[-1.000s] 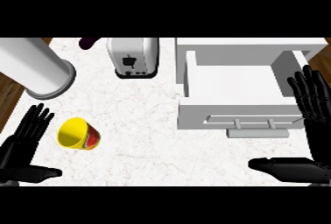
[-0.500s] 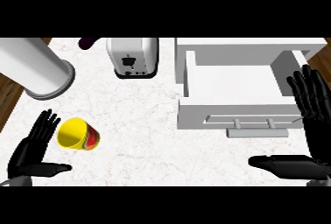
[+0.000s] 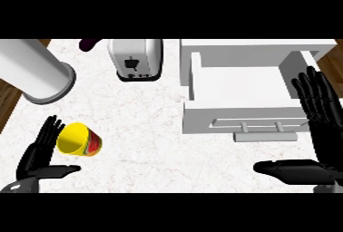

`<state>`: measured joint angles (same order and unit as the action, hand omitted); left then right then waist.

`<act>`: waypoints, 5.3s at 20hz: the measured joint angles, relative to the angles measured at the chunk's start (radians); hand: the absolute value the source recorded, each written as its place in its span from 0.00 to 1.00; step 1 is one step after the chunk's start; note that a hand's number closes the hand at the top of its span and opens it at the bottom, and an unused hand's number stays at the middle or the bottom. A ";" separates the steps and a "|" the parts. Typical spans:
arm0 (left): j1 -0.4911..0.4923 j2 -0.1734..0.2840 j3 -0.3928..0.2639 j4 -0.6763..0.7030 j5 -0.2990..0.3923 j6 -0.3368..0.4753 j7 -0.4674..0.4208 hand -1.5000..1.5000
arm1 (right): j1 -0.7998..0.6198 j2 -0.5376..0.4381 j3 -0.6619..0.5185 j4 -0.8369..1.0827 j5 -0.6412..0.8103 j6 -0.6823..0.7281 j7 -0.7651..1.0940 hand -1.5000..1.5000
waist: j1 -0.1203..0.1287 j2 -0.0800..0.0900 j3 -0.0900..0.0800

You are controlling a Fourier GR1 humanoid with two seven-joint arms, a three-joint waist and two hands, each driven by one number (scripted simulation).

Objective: Pick up the cup, place it into the drawer and close the drawer

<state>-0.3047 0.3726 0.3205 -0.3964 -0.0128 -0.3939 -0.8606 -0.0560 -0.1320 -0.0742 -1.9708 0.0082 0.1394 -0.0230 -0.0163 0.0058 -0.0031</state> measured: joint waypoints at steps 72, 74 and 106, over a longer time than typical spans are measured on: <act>-0.310 -0.300 -0.079 -0.429 0.161 0.148 0.112 1.00 | 0.011 -0.033 -0.077 0.031 -0.042 0.045 0.004 0.00 | 0.022 -0.012 0.004; -0.336 -0.312 -0.099 -0.495 0.162 0.176 0.179 1.00 | 0.007 -0.032 -0.075 0.026 -0.040 0.042 0.016 0.00 | 0.022 -0.012 0.004; -0.920 -0.373 -0.580 -0.157 0.460 0.699 0.491 1.00 | -0.036 -0.051 -0.103 0.078 -0.072 0.088 -0.015 0.00 | -0.037 0.004 0.004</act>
<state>-1.2248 0.0001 -0.2592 -0.5531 0.4468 0.3054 -0.3692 -0.0917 -0.1830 -0.1774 -1.8925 -0.0635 0.2279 -0.0384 -0.0530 0.0100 0.0006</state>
